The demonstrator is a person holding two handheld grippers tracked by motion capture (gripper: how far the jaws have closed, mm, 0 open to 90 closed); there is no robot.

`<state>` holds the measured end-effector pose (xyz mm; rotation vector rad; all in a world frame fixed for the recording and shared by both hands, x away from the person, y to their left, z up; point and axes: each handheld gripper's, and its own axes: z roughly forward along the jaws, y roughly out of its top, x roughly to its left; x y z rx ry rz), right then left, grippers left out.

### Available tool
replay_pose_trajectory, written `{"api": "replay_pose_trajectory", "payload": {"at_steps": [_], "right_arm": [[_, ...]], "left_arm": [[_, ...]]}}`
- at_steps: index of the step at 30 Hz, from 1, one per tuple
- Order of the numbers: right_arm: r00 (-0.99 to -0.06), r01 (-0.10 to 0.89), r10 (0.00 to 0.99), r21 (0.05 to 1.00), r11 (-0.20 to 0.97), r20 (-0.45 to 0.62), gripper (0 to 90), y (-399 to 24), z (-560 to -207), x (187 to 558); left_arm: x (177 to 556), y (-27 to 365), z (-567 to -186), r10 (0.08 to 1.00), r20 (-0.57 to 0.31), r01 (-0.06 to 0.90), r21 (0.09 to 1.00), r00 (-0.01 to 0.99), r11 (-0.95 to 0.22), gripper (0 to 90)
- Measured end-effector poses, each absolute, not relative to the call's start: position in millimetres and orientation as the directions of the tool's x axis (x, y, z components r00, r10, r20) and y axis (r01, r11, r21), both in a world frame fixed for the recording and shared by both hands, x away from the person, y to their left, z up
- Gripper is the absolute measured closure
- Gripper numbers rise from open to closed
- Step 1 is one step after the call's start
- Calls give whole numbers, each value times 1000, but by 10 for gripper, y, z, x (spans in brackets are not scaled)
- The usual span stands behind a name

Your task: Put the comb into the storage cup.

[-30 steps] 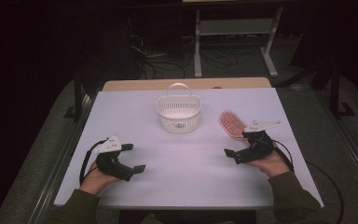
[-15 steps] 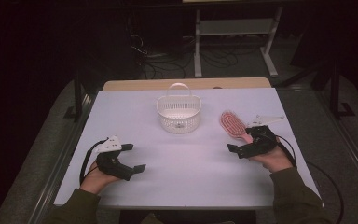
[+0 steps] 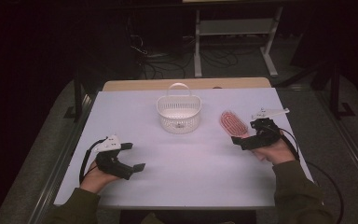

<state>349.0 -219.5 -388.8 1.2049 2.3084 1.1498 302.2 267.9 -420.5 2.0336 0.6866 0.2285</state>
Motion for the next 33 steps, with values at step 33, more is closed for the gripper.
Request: {"api": "replay_pose_trajectory", "payload": {"at_steps": [33], "right_arm": [[-487, 603, 867, 759, 248, 103, 0, -2414, -3835, 3891]], "left_arm": [[3018, 2679, -4194, 548, -114, 374, 841, 829, -391, 2]]}}
